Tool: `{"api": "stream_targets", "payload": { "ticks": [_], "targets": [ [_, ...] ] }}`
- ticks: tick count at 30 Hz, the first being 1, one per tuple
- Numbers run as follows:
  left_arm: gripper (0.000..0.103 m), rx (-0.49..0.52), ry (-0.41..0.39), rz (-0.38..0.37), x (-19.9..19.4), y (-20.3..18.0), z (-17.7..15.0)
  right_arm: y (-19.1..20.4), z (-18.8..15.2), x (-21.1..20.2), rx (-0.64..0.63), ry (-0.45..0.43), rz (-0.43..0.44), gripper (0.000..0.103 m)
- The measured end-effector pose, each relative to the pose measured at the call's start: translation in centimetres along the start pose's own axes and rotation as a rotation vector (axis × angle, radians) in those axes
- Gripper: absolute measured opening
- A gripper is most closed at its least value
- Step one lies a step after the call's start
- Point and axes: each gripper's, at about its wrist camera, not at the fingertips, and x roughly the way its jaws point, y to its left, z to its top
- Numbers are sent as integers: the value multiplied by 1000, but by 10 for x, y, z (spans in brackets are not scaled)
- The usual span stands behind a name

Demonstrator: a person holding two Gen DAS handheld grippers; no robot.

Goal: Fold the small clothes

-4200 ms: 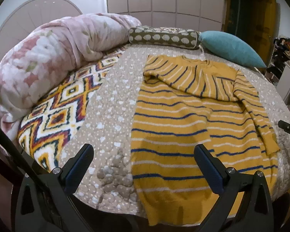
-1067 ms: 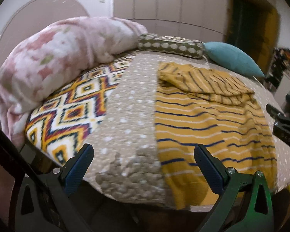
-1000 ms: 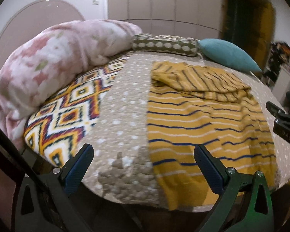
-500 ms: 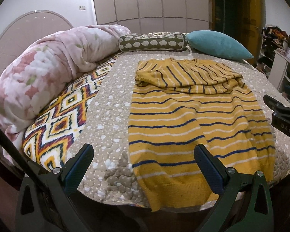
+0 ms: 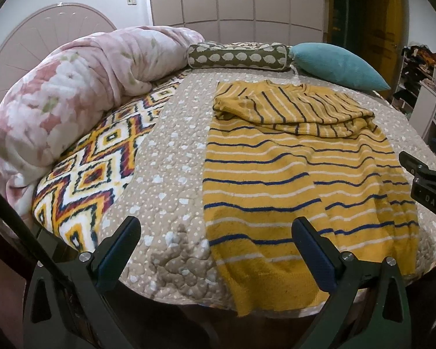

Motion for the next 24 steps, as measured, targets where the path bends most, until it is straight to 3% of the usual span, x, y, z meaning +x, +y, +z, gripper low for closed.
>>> {"api": "stream_targets", "payload": {
  "ticks": [12,24],
  "targets": [
    [103,32,10,38,1,-5,-3,2,-7,9,14,41,40,79],
    [103,16,68,50,13,3,-7,16,-13,13,-7,66,79,80]
  ]
}}
